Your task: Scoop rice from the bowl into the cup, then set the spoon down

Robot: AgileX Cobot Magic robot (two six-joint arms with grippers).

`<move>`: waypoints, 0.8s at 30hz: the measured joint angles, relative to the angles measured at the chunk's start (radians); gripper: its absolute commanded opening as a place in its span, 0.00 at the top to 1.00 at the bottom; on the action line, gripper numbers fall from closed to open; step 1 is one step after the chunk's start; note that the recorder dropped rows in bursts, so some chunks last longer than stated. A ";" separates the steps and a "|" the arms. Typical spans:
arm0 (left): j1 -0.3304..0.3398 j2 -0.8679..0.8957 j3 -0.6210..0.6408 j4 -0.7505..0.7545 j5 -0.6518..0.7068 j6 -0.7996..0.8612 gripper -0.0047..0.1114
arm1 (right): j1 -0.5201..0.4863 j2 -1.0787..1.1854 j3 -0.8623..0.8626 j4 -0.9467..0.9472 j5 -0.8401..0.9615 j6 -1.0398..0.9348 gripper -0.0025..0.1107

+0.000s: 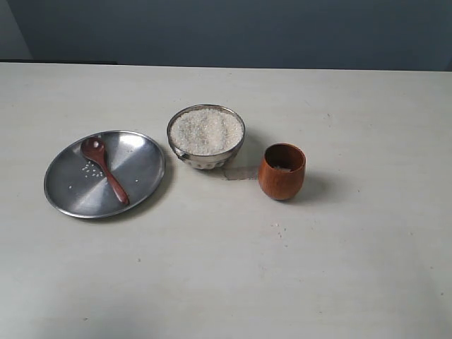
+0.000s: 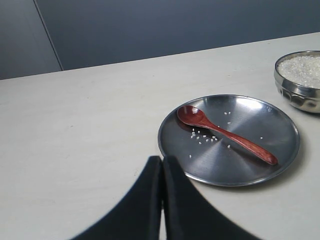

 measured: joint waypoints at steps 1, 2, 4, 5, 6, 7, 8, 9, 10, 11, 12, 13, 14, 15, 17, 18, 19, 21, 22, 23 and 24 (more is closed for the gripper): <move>0.000 0.000 0.000 0.000 0.000 0.000 0.96 | -0.013 0.000 0.000 0.003 0.002 0.000 0.98; 0.000 0.000 0.000 0.000 0.000 0.000 0.96 | -0.025 0.000 0.000 0.007 0.004 0.000 0.98; 0.000 0.000 0.000 0.000 0.000 0.000 0.96 | -0.033 0.000 0.000 0.012 0.004 0.000 0.98; 0.000 0.000 0.000 0.000 0.000 0.000 0.96 | -0.032 0.000 0.000 0.015 0.004 0.000 0.98; 0.000 0.000 0.000 0.000 0.000 0.000 0.96 | -0.033 0.000 0.000 0.023 0.004 0.000 0.98; 0.000 0.000 0.000 0.000 0.000 0.000 0.96 | -0.033 0.000 0.000 0.026 0.004 0.000 0.98; 0.000 0.000 0.000 0.000 0.000 0.000 0.96 | -0.033 0.000 0.000 0.028 0.004 0.000 0.98; 0.000 0.000 0.000 0.000 0.000 0.000 0.96 | -0.033 0.000 0.000 0.032 0.004 0.000 0.98; 0.000 0.000 0.000 0.000 0.000 0.000 0.96 | -0.033 0.000 0.000 0.032 0.004 0.000 0.98; 0.000 0.000 0.000 0.000 0.000 0.000 0.96 | -0.033 0.000 0.000 0.032 0.004 0.000 0.98; 0.000 0.000 0.000 0.000 0.000 0.000 0.96 | -0.033 0.000 0.000 0.033 0.004 0.000 0.98; 0.000 0.000 0.000 0.000 0.000 0.000 0.96 | -0.033 0.000 0.000 0.033 0.004 0.000 0.98; 0.000 0.000 0.000 0.000 0.000 0.000 0.96 | -0.033 0.000 0.000 0.033 0.004 0.000 0.98; 0.000 0.000 0.000 0.000 0.000 0.000 0.96 | -0.033 0.000 0.000 0.033 0.004 0.000 0.98; 0.000 0.000 0.000 0.000 0.000 0.000 0.96 | -0.033 0.000 0.000 0.033 0.004 0.000 0.98; 0.000 0.000 0.000 0.000 0.000 0.000 0.96 | -0.033 0.000 0.000 0.033 0.004 0.000 0.98; 0.000 0.000 0.000 0.000 0.000 0.000 0.96 | -0.033 0.000 0.000 0.033 0.004 0.000 0.98; 0.000 0.000 0.000 0.000 0.000 0.000 0.96 | -0.033 0.000 0.000 0.033 0.004 0.000 0.98; 0.000 0.000 0.000 0.000 0.000 0.000 0.96 | -0.033 0.000 0.000 0.033 0.004 0.000 0.98; 0.000 0.000 0.000 0.000 0.000 0.000 0.96 | -0.033 0.000 0.000 0.033 0.004 0.000 0.98; 0.000 0.000 0.000 0.000 0.000 0.000 0.96 | -0.033 0.000 0.000 0.033 0.004 0.000 0.98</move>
